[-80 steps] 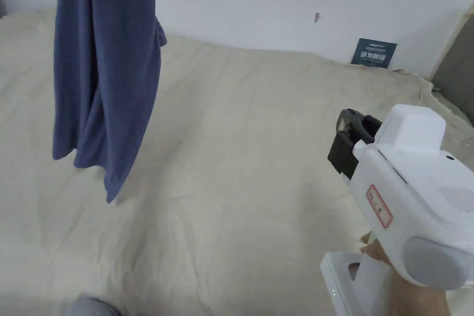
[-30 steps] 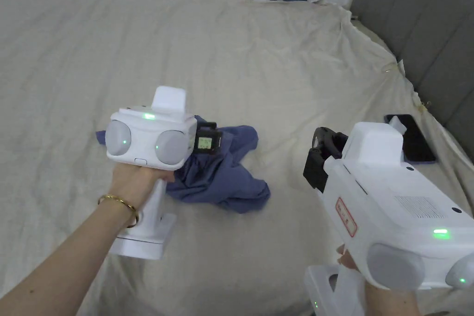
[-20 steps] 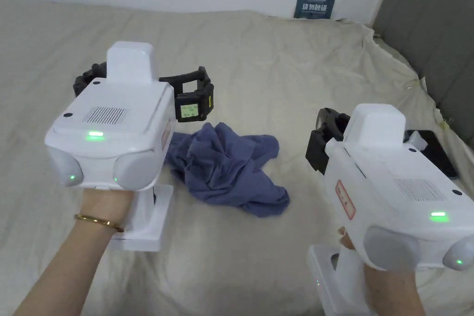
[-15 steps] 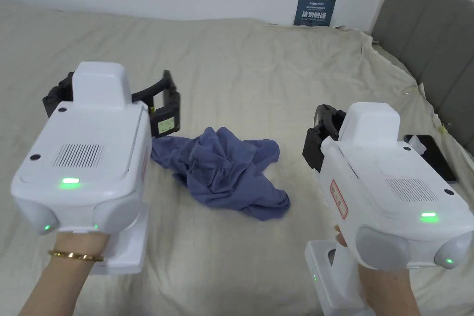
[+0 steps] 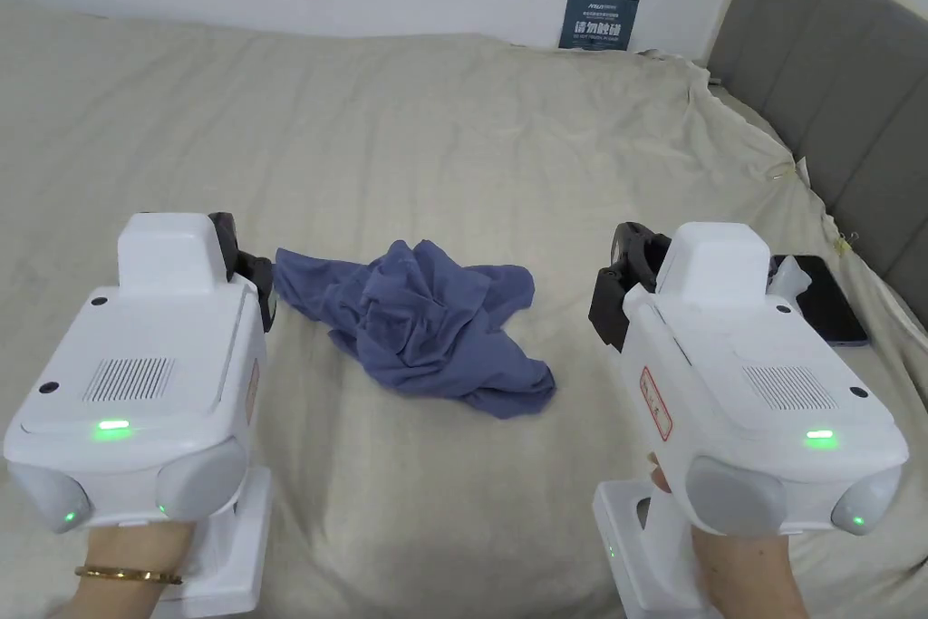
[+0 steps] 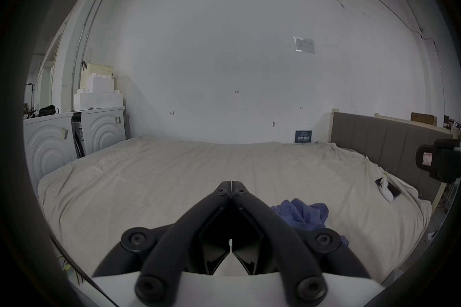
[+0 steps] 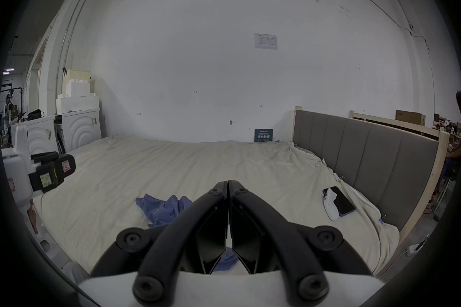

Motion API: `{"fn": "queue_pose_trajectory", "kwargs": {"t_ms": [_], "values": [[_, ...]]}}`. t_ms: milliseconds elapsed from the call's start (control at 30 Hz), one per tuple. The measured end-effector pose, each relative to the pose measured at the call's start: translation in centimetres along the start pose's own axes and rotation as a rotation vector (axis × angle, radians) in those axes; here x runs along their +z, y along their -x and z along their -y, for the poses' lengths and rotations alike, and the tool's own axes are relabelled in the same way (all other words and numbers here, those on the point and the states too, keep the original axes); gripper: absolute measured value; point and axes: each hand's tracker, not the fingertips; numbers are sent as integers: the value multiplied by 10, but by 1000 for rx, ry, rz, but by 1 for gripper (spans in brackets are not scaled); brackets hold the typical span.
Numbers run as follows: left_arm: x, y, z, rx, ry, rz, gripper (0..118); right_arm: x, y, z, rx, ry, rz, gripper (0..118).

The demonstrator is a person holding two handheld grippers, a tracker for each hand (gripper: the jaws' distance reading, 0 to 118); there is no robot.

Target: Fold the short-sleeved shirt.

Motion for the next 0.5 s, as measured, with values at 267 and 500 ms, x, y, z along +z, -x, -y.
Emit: {"fn": "queue_pose_trajectory", "kwargs": {"t_ms": [267,500], "values": [[2,-7,1,-16,6,25,0,-4,-1,0,12,16,13,0],[2,-6,-1,-17,2,29,0,-35,-11,-8,-7,157,18,96]]}}
